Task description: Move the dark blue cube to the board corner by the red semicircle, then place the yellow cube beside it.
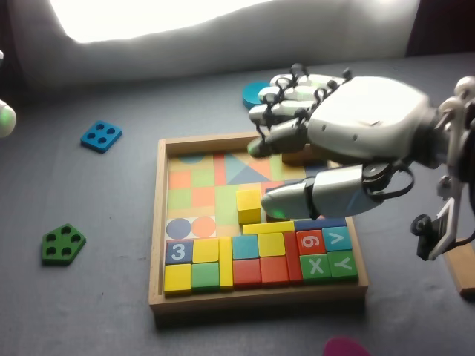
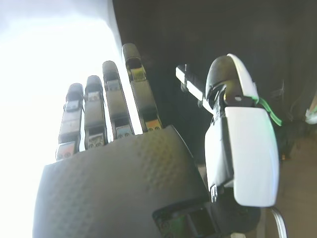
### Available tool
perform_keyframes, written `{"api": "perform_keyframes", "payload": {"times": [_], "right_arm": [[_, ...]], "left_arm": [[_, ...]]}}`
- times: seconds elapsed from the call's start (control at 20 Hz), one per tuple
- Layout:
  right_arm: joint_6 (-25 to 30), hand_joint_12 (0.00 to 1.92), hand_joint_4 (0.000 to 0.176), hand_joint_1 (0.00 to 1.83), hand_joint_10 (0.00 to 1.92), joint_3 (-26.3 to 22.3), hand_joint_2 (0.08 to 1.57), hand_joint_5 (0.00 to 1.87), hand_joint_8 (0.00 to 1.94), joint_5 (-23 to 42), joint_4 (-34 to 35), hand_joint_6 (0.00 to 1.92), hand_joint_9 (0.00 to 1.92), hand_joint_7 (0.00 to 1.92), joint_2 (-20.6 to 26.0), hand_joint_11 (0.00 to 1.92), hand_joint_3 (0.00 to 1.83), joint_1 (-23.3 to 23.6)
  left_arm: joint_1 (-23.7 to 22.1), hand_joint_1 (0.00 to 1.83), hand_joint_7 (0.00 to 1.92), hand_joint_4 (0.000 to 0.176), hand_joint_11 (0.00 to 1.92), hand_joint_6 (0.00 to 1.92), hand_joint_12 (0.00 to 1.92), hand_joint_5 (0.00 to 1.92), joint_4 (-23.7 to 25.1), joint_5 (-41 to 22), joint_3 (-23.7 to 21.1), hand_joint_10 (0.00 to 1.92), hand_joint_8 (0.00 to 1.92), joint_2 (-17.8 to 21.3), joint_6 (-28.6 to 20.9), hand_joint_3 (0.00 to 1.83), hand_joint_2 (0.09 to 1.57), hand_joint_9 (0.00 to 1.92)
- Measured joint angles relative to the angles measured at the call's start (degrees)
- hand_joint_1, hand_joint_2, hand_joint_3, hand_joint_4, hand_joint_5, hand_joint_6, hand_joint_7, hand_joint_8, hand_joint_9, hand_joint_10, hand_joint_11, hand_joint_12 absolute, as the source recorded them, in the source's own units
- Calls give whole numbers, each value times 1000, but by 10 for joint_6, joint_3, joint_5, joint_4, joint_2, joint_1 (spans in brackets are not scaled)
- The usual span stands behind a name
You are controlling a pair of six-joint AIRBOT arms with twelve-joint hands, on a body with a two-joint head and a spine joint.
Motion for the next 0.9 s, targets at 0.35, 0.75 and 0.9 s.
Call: {"api": "perform_keyframes", "payload": {"times": [0.35, 0.75, 0.9], "right_arm": [[-66, 0, 0, 0, 0, 23, 1162, 807, 3, 8, 43, 99, 0, 152, -29, 0, 5, -9], [-90, 0, 0, 0, 3, 35, 1169, 840, 7, 5, 44, 89, 7, 182, -41, 0, 6, -25], [-94, 0, 0, 0, 0, 38, 1164, 840, 9, 10, 43, 84, 2, 193, -45, 0, 3, -31]], "left_arm": [[1, 0, 60, 18, 0, 1, 560, 47, 2, 0, 0, 2, 2, 0, 0, 0, 1196, 86], [3, 0, 73, 29, 0, 6, 564, 48, 1, 0, 0, 4, 5, 0, 0, 0, 1188, 92], [3, 0, 67, 24, 0, 2, 558, 44, 0, 0, 0, 6, 2, 0, 0, 0, 1192, 81]]}}
